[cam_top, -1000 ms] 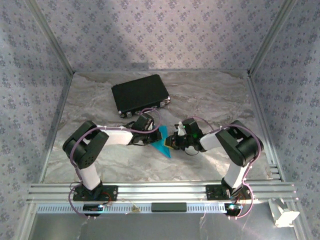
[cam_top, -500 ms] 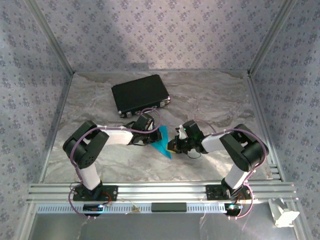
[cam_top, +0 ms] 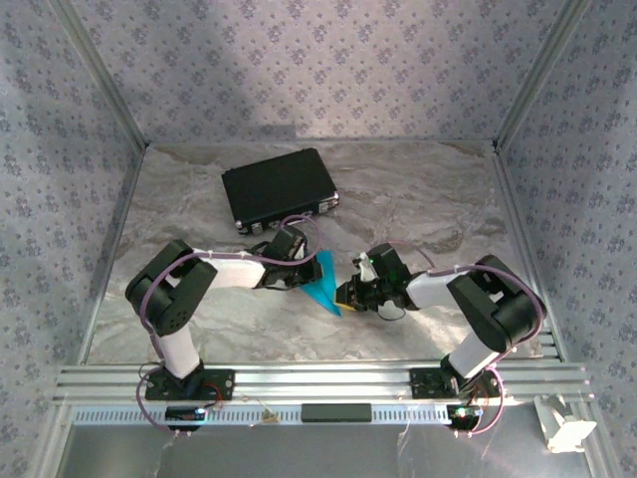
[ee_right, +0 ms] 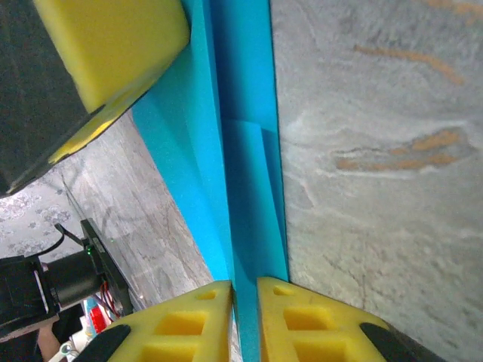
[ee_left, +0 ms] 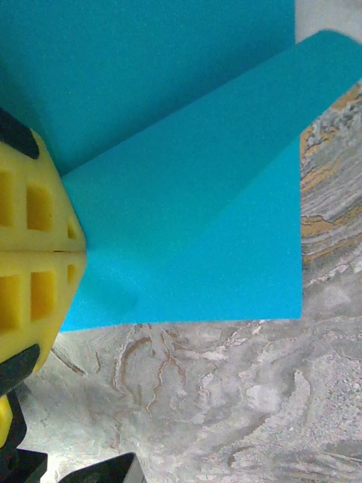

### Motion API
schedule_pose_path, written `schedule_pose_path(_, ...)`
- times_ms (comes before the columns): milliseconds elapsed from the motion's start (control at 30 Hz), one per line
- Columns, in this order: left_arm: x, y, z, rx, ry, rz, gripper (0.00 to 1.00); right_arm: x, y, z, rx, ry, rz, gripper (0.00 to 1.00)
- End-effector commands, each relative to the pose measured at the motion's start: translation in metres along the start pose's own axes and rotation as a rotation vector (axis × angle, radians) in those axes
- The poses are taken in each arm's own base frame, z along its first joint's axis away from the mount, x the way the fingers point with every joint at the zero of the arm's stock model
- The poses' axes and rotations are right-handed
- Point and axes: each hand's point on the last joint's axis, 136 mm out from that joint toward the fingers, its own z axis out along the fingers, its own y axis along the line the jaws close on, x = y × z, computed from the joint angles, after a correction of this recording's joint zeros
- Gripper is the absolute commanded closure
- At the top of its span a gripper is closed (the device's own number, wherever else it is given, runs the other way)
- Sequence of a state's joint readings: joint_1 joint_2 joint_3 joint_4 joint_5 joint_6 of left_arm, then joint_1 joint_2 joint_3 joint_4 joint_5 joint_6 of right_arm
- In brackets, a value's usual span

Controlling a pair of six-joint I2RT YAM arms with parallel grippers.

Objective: Fold a paper plane with a square sheet of paper (pick it up from the middle)
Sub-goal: Fourth fold the wing at the center of the table.

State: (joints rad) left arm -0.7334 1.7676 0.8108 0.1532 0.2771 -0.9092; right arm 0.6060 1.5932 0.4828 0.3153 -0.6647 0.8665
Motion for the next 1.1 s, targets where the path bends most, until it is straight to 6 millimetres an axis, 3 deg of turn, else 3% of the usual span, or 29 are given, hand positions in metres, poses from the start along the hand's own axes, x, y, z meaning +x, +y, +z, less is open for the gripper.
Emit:
schedule_pose_path(0,0.014,0.023,0.007,-0.090,0.051,-0.016,0.99,0.025,-0.028,0.000,0.088,0.068,0.046,0.83)
schedule_pose_path(333,0.015,0.025,0.006,-0.092,0.052,-0.017,0.99,0.034,-0.039,0.002,0.114,0.084,0.066,0.93)
schedule_pose_path(567,0.014,0.025,0.006,-0.092,0.050,-0.017,0.99,0.034,-0.026,-0.006,0.109,0.084,0.013,0.82)
schedule_pose_path(700,0.015,0.024,0.007,-0.089,0.054,-0.018,1.00,0.038,-0.035,-0.007,0.158,0.095,0.007,0.80)
schedule_pose_path(833,0.015,0.024,0.006,-0.087,0.052,-0.018,1.00,0.039,-0.048,-0.008,0.220,0.086,0.022,0.87)
schedule_pose_path(1067,0.015,0.025,0.006,-0.091,0.054,-0.019,1.00,0.043,-0.053,-0.006,0.214,0.098,0.043,0.97)
